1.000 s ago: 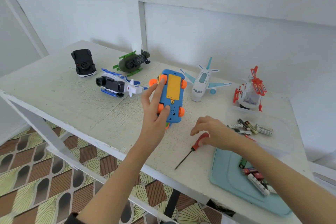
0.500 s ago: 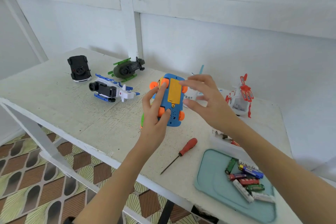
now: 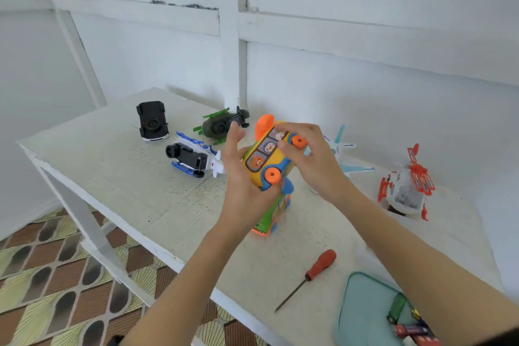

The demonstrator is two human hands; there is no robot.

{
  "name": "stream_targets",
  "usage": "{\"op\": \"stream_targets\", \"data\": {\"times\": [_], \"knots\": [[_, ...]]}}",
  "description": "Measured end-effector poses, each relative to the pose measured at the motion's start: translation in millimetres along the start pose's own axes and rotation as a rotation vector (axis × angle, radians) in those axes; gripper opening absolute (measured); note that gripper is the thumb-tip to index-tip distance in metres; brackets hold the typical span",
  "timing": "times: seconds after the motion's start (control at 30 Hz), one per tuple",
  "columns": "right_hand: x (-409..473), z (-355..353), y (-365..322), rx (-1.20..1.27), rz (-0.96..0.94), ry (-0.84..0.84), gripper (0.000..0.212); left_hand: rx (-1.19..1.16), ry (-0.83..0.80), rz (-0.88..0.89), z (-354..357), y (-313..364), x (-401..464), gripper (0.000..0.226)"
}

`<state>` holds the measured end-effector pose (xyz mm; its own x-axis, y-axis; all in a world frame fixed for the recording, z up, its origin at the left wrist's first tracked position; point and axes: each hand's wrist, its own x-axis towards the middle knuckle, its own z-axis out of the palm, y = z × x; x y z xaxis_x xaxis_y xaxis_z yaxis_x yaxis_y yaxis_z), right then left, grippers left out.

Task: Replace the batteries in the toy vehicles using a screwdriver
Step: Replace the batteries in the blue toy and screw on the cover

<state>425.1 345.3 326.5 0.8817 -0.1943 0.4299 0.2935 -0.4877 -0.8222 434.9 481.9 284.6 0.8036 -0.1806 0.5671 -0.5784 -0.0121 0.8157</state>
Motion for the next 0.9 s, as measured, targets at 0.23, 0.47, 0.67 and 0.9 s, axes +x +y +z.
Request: {"op": "stream_targets", "data": {"times": [0.23,0.47,0.67,0.9], "knots": [[51,33,4,0.156,-0.018,0.123,0.023,-0.251,-0.118,-0.287,-41,-32,57,0.122],[94,56,22,0.133,0.048,0.130,0.039,-0.320,-0.191,-0.380,-55,-70,117,0.092],[108,64,27,-0.021,0.225,0.048,0.067,-0.133,-0.233,-0.285,-32,-91,138,0.099],[126,51,51,-0.006,0.411,-0.049,0.082,-0.067,-0.327,-0.353,-5,-114,151,0.089]]}}
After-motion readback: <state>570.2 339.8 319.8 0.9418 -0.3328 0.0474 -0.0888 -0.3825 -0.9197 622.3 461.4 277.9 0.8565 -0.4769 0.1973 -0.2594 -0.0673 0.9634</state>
